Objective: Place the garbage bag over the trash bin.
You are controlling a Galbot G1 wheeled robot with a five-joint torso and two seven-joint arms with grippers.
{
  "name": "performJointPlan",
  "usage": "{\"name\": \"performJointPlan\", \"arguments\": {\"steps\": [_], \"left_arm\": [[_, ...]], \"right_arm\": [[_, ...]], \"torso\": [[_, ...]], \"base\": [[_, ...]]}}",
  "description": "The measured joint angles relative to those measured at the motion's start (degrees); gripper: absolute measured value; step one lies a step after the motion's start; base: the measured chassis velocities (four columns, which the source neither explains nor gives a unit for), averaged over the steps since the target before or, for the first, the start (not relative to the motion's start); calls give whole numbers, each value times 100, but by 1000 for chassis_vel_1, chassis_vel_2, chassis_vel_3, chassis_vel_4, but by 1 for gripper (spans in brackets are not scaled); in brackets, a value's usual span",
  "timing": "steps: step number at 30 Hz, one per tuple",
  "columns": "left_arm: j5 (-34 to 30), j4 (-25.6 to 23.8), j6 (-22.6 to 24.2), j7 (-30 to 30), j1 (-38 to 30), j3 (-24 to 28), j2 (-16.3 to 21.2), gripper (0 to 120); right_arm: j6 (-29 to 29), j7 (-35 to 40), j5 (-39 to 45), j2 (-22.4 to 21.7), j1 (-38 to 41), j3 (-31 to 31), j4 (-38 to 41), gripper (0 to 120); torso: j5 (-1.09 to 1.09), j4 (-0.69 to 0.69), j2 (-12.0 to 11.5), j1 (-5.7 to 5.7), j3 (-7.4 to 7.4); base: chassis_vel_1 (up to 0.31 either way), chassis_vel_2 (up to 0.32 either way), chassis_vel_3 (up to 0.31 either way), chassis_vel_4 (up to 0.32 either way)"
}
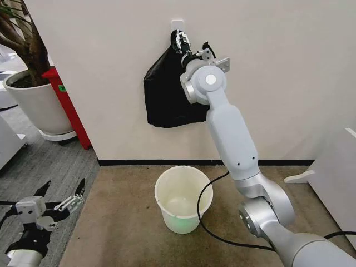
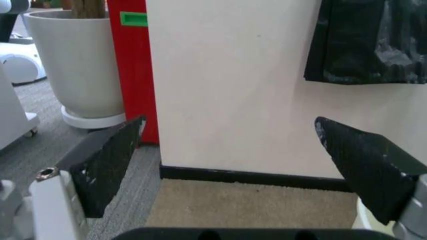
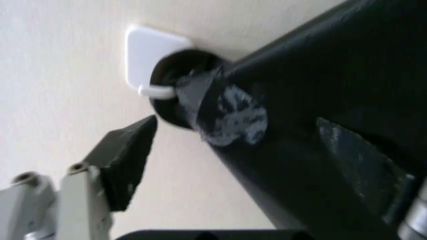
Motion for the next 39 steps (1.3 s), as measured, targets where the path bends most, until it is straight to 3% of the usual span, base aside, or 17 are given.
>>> {"name": "performJointPlan", "arguments": {"steps": [5,20,24,33,39], "left_arm": [[7,0,-3,11,-8,7,-5,100],[48,0,-28,77,-65,51,-37,100],[51,0,-29,80,-67,53,-40,100],[55,0,-29,84,-70,57,-43,100],[57,0,-30,89,-71,59,-44,100]], "right_arm": [[0,-34,-19,0,8,-52,-31,78],[-6,-100,-73,-1,82,-10,-114,48],[-7,-101,-87,-1,87,-10,-115,30],[-7,-89,-92,-1,75,-56,-72,0],[4,-76,-92,-1,37,-114,-23,0]], "torso": [[0,0,0,0,0],[0,0,0,0,0],[0,0,0,0,0],[0,0,0,0,0],[0,0,0,0,0]], "base": [[0,0,0,0],[0,0,0,0],[0,0,0,0],[0,0,0,0],[0,0,0,0]]}}
